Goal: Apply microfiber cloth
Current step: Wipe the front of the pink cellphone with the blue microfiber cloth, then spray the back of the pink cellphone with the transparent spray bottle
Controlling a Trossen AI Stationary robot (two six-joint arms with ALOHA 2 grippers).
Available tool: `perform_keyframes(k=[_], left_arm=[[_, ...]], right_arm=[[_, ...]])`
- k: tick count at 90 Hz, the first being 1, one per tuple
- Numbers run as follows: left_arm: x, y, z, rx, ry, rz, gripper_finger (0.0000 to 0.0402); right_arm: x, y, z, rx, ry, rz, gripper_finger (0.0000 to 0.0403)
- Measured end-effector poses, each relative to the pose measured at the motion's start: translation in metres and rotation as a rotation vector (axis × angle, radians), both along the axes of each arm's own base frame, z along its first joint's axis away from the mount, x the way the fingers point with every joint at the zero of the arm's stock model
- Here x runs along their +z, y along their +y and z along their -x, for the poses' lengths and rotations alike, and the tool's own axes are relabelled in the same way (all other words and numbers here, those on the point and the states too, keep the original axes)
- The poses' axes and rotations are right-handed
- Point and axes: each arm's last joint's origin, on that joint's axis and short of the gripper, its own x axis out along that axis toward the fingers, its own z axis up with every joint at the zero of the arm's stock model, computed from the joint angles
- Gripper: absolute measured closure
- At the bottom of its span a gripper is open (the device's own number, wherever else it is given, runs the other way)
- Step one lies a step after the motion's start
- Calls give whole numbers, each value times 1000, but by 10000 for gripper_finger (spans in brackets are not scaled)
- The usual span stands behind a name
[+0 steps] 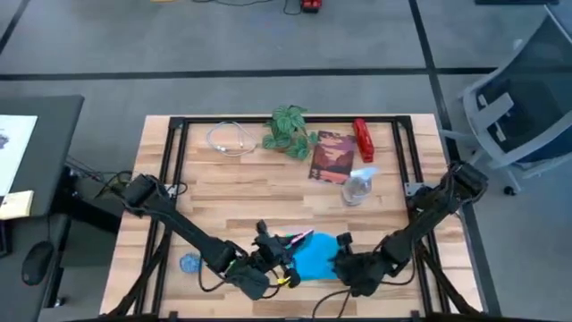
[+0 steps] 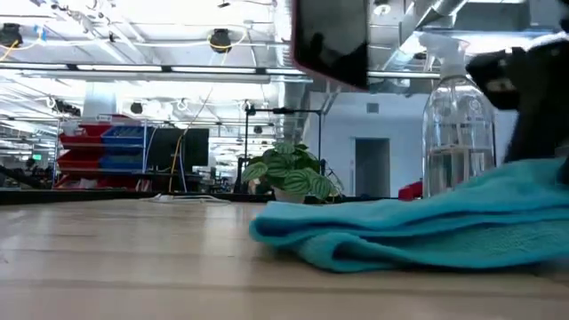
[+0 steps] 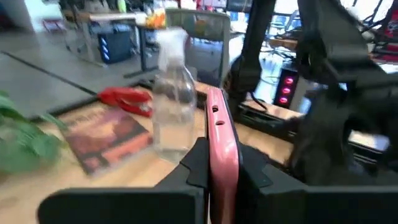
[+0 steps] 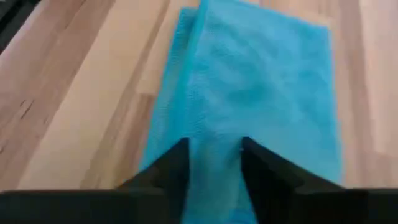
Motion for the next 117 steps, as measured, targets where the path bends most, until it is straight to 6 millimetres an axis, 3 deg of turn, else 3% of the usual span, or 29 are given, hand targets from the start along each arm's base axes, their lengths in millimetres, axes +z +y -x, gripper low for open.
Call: perform_keyframes(k=[8,16,32,44,54,65,80,102,117], left_arm=[[-5,0,-6,-89,-4,104,389],[-5,2,-9,-143,5,136,389],[0,3,-16,-296,1,134,389],[1,12,-25,-421,22,165,389],[-2,28,-34,-492,59,209,389],[-2,47,-44,-553,72,260,389],[-4,67,-53,-594,102,307,389],[-5,77,-57,-626,111,328,389],[-4,77,-57,-625,104,327,389]], right_arm=[[22,-1,11,56,31,-35,187],[40,-3,31,126,75,-60,168],[72,1,72,207,-48,-2,174],[80,7,86,267,-124,40,187],[77,8,86,368,-113,123,197],[79,2,76,567,-198,490,206],[83,-11,62,573,-240,874,206],[86,-21,48,851,-180,1255,182],[91,-22,37,927,-208,1382,183]])
